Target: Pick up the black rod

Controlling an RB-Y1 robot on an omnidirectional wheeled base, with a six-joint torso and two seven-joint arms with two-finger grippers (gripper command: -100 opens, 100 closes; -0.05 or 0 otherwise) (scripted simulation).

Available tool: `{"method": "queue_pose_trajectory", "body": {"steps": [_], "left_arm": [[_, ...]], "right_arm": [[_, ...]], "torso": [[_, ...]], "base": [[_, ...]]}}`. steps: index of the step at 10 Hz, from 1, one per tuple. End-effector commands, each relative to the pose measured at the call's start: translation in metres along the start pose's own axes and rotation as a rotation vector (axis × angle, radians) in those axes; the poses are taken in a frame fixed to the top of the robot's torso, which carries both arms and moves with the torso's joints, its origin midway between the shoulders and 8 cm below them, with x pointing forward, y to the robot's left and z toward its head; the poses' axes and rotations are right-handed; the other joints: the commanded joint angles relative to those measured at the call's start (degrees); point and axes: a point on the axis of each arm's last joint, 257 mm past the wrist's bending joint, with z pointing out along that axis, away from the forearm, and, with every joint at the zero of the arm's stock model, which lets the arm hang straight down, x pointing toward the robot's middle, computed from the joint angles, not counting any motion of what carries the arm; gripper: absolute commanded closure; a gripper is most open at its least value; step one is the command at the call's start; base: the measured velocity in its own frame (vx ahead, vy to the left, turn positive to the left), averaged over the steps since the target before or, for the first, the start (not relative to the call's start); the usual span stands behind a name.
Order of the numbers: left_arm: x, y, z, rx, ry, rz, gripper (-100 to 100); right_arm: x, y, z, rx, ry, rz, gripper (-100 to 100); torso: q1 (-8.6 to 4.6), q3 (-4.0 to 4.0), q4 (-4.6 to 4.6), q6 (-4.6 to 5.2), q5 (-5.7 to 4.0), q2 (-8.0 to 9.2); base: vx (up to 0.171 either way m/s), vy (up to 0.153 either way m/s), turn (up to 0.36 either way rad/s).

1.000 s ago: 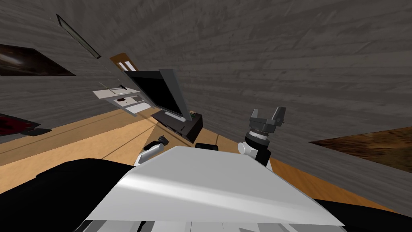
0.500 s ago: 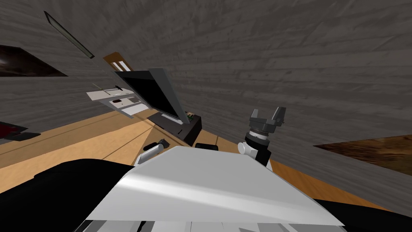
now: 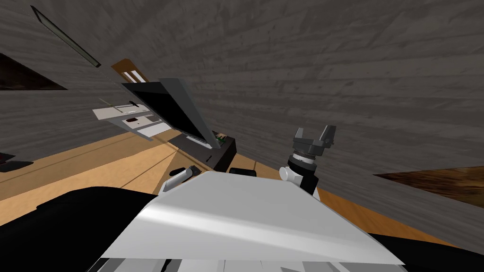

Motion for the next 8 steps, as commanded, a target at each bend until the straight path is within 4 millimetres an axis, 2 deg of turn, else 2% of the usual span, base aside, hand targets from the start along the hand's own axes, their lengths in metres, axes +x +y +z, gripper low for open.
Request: {"method": "queue_pose_trajectory", "body": {"steps": [1,8], "left_arm": [[-0.002,0.014,0.001,-0.054,-0.009,-0.043,-100],[0.002,0.055,0.005,-0.217,-0.027,-0.163,-100]], "right_arm": [[0.000,0.000,0.000,0.000,0.000,0.000,0],[0.000,0.000,0.000,0.000,0.000,0.000,0]], "torso": [[0.00,0.00,0.00,0.00,0.00,0.00],[0.13,-0.08,-0.03,0.00,0.02,-0.13]], "base": [[0.181,0.004,-0.046],[0.154,0.031,-0.042]]}}
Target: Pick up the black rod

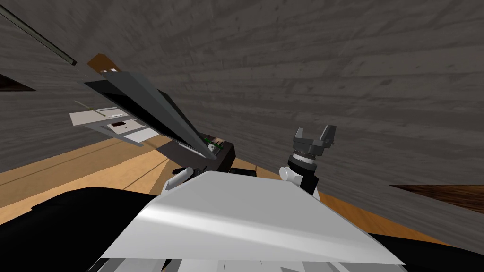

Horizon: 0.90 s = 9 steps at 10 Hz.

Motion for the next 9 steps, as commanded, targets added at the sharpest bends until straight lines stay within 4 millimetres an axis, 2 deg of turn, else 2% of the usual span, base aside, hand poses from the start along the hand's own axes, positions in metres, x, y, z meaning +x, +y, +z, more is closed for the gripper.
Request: {"method": "queue_pose_trajectory", "body": {"steps": [1,2,3,9], "left_arm": [[0.000,0.000,0.000,0.000,0.000,0.000,-100],[0.000,0.001,0.000,-0.004,-0.001,-0.002,0],[0.002,-0.004,0.003,0.003,0.000,0.003,-100],[0.013,-0.014,0.017,0.010,0.005,0.027,-100]], "right_arm": [[0.000,0.000,0.000,0.000,0.000,0.000,0],[0.000,0.000,0.000,0.000,0.000,0.000,0],[0.000,0.000,0.000,0.000,0.000,0.000,0],[0.000,0.000,0.000,0.000,0.000,0.000,0]], "torso": [[0.00,0.00,0.00,0.00,0.00,0.00],[-0.07,0.12,0.04,-0.01,-0.02,0.24],[-0.12,0.24,0.09,-0.01,-0.03,0.44],[-0.16,0.33,0.12,-0.01,-0.04,0.58]], "base": [[0.065,0.013,-0.007],[0.012,0.003,0.001],[0.006,-0.001,0.049],[0.000,-0.009,0.043]]}}
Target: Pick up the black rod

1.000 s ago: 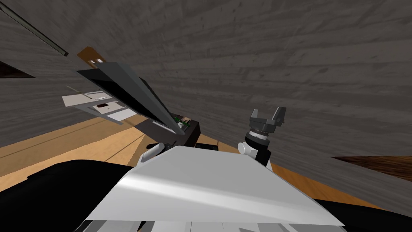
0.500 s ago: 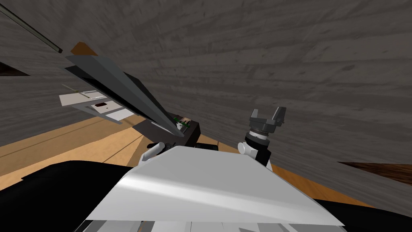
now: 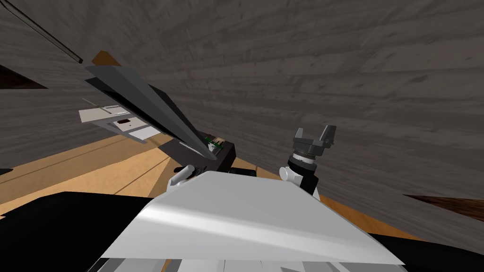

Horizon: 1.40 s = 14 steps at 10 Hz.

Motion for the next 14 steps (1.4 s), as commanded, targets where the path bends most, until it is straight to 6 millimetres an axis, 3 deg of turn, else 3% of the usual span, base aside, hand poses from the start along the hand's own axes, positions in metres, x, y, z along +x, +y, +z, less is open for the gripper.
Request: {"method": "queue_pose_trajectory", "body": {"steps": [1,6,7,11,12,13,14], "left_arm": [[0.005,0.000,0.005,-0.005,0.003,0.010,-100],[0.013,0.003,0.013,-0.017,0.011,0.024,-100],[0.013,0.003,0.013,-0.017,0.011,0.027,100],[0.013,0.002,0.013,-0.016,0.012,0.027,100],[0.013,0.002,0.013,-0.016,0.012,0.027,0],[0.007,0.001,0.008,-0.009,0.005,0.018,100],[0.008,0.001,0.008,-0.010,0.006,0.018,100]], "right_arm": [[0.000,0.000,0.000,0.000,0.000,0.000,0],[0.000,0.000,0.000,0.000,0.000,0.000,0],[0.000,0.000,0.000,0.000,0.000,0.000,0],[0.000,0.000,0.000,0.000,0.000,0.000,0],[0.000,0.000,0.000,0.000,0.000,0.000,0],[0.000,0.000,0.000,0.000,0.000,0.000,0],[0.000,0.000,0.000,0.000,0.000,0.000,0]], "torso": [[0.00,0.00,0.00,0.00,0.00,0.00],[0.08,-0.03,-0.03,0.03,0.14,-0.03],[0.13,-0.04,-0.04,0.03,0.17,-0.04],[0.27,-0.07,-0.06,0.04,0.25,-0.09],[0.28,-0.08,-0.06,0.04,0.25,-0.09],[0.28,-0.08,-0.06,0.04,0.25,-0.09],[0.33,-0.06,-0.06,0.03,0.24,-0.07]], "base": [[0.002,-0.012,0.052],[0.002,-0.007,0.031],[0.000,0.000,0.000],[0.000,0.000,0.000],[0.000,0.000,0.000],[-0.002,0.017,-0.044],[-0.010,0.014,-0.039]]}}
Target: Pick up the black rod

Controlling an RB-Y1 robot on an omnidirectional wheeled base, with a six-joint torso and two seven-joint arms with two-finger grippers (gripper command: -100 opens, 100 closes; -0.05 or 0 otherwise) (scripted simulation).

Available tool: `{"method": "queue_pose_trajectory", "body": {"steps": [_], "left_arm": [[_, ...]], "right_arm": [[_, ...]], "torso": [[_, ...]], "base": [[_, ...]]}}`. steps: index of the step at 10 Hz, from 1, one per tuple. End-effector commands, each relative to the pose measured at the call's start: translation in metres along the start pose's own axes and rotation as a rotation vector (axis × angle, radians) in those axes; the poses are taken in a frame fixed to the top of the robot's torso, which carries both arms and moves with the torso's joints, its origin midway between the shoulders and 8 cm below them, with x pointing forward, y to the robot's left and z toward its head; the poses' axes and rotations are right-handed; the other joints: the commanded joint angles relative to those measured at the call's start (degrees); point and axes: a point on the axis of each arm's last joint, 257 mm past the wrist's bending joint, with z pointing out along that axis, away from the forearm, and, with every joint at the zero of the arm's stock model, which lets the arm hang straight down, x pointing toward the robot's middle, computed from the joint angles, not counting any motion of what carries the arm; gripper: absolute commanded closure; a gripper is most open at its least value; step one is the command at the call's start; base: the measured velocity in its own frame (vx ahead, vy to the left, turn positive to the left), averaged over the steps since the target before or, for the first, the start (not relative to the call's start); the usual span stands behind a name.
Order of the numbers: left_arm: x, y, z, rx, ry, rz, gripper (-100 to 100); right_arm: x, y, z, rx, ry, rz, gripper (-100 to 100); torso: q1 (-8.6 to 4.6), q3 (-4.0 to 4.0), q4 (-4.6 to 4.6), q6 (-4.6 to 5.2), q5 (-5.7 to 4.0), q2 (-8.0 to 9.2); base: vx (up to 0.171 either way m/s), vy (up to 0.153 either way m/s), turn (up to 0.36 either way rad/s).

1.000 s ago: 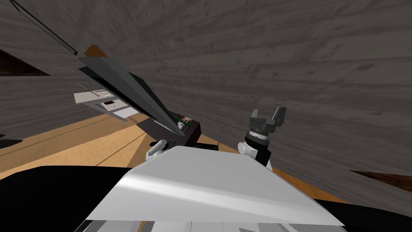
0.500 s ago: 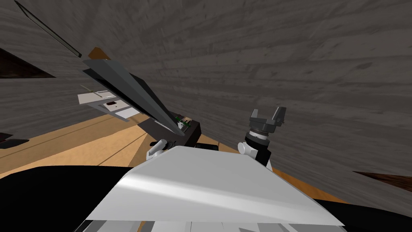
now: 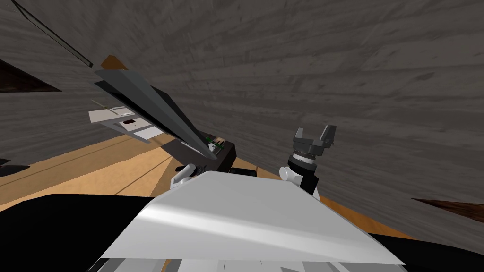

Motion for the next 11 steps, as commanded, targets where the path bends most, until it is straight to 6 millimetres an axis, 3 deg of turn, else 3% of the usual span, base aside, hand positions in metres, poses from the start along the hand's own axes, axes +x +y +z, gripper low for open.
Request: {"method": "queue_pose_trajectory", "body": {"steps": [1,10,11], "left_arm": [[-0.004,-0.001,-0.004,0.006,-0.004,-0.009,100],[-0.018,0.009,-0.023,0.001,-0.011,-0.034,100],[-0.018,0.010,-0.024,0.000,-0.010,-0.038,0]], "right_arm": [[0.000,0.000,0.000,0.000,0.000,0.000,0],[0.000,0.000,0.000,0.000,0.000,0.000,0],[0.000,0.000,0.000,0.000,0.000,0.000,0]], "torso": [[0.00,0.00,0.00,0.00,0.00,0.00],[-0.05,-0.01,0.00,0.02,0.00,-0.03],[-0.04,-0.02,0.00,0.01,0.00,-0.04]], "base": [[-0.005,0.009,-0.035],[0.000,0.008,-0.045],[0.000,0.000,0.000]]}}
